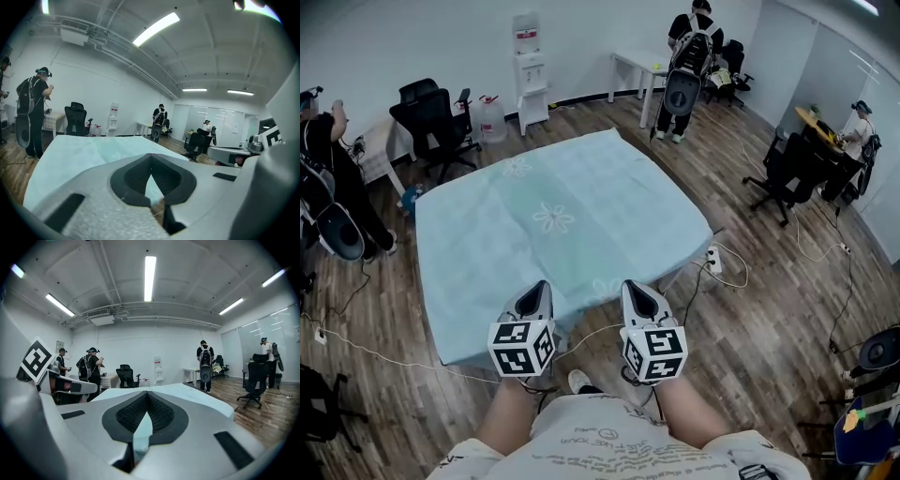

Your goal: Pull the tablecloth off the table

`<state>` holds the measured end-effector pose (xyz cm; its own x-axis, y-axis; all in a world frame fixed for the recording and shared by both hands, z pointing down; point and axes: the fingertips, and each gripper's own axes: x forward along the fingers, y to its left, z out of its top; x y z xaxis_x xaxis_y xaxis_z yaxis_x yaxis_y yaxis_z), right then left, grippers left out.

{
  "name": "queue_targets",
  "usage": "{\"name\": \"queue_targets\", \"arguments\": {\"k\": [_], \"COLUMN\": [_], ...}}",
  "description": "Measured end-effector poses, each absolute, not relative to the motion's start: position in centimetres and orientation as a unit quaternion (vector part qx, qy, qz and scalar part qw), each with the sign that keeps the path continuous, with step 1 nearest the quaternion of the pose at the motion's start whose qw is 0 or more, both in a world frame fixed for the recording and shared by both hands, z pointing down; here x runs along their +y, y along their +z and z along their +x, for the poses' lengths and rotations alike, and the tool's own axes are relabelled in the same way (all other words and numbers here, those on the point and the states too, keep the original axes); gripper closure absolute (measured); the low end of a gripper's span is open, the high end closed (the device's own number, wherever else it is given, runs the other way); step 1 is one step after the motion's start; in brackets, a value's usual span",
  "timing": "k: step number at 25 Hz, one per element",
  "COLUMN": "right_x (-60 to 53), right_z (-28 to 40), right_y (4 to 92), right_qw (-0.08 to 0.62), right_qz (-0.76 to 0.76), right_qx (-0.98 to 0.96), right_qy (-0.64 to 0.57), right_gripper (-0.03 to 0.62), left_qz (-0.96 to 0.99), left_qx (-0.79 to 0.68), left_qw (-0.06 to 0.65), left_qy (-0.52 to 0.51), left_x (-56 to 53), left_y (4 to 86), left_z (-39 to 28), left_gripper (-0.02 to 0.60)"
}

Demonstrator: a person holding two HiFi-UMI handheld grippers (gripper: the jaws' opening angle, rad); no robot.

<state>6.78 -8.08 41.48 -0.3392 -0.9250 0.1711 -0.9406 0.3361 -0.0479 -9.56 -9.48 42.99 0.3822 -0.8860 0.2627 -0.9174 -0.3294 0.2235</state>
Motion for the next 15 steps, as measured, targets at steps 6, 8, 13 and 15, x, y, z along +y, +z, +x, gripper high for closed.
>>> {"name": "queue_targets", "arguments": {"k": [6,8,13,15], "right_x": [-15.4,-17.4,-20.5,-21.5], "right_z": [6.2,6.1,6.4,6.6], "right_y": [41.0,40.9,41.4,41.6], "right_qw": [0.060,0.057,0.059,0.061], "right_qz": [0.572,0.574,0.579,0.581], "right_qx": [-0.815,-0.814,-0.810,-0.808], "right_qy": [0.065,0.065,0.073,0.074], "right_gripper": [0.580,0.580,0.580,0.580], "left_qz": [0.813,0.813,0.813,0.810], "left_qx": [-0.552,-0.554,-0.554,-0.557], "left_qw": [0.176,0.168,0.169,0.175], "left_qy": [0.055,0.058,0.059,0.056], "left_x": [-16.2,-17.9,-20.9,-21.5], "left_y": [43.3,43.2,43.3,43.6], "left_z": [-10.1,-10.4,-10.8,-11.1], "left_gripper": [0.569,0.569,0.569,0.569]}}
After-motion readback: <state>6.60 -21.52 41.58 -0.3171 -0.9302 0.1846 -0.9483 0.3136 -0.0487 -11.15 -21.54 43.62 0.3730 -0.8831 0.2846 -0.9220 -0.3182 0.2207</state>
